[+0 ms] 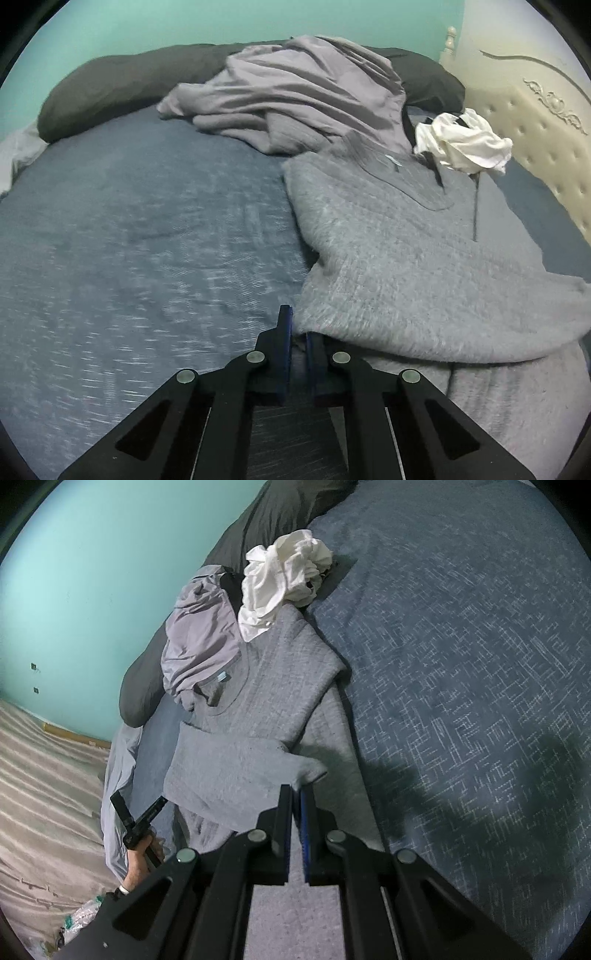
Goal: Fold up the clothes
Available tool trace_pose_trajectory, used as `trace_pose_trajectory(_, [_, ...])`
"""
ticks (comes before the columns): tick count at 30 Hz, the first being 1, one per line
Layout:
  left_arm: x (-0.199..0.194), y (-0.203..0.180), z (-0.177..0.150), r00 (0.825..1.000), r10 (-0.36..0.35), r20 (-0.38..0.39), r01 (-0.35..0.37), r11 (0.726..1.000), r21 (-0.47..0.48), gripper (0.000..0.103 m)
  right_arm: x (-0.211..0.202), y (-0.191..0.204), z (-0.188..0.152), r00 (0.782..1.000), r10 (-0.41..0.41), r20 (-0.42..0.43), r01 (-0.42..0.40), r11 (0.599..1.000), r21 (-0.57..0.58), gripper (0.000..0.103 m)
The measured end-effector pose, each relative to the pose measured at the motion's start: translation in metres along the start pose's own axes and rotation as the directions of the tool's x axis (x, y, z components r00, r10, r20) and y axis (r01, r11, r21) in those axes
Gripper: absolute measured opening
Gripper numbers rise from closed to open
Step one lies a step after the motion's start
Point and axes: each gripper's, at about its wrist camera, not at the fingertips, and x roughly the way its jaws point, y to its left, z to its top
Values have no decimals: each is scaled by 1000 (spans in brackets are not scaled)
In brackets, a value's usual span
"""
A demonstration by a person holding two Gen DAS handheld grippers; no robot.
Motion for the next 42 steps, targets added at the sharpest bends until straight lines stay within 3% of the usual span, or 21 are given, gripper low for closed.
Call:
trace_pose_trajectory(6, [8, 20, -2, 998, -13, -60, 8, 996, -86, 6, -3, 18, -16, 998, -40, -39, 37, 997, -65, 4])
trace_pose_trajectory(10, [21, 25, -11, 994, -28, -109, 14, 992, -123, 7, 24, -1, -37, 987, -110, -119, 104, 993, -55, 4])
trace_pose_trajectory(17, [20, 34, -14, 989, -76, -124, 54, 983, -173, 8, 53, -31, -51, 965, -181, -191, 176, 983, -44, 4])
trace_pose_trajectory(20, [14, 38, -16, 989, -98, -111, 75, 978, -195, 9, 56, -36, -48, 964, -185, -192, 181, 983, -36, 4])
trace_pose_trajectory(29, [-8, 57, -26, 995, -76, -72, 57, 970, -235, 8, 46, -34, -40, 970, -177, -166, 171, 984, -49, 4])
trace_pose_trajectory(42, [5, 36, -9, 993, -103, -55, 87, 967, -241, 9, 35, -26, -35, 968, -218, -121, 204, 972, -118, 2])
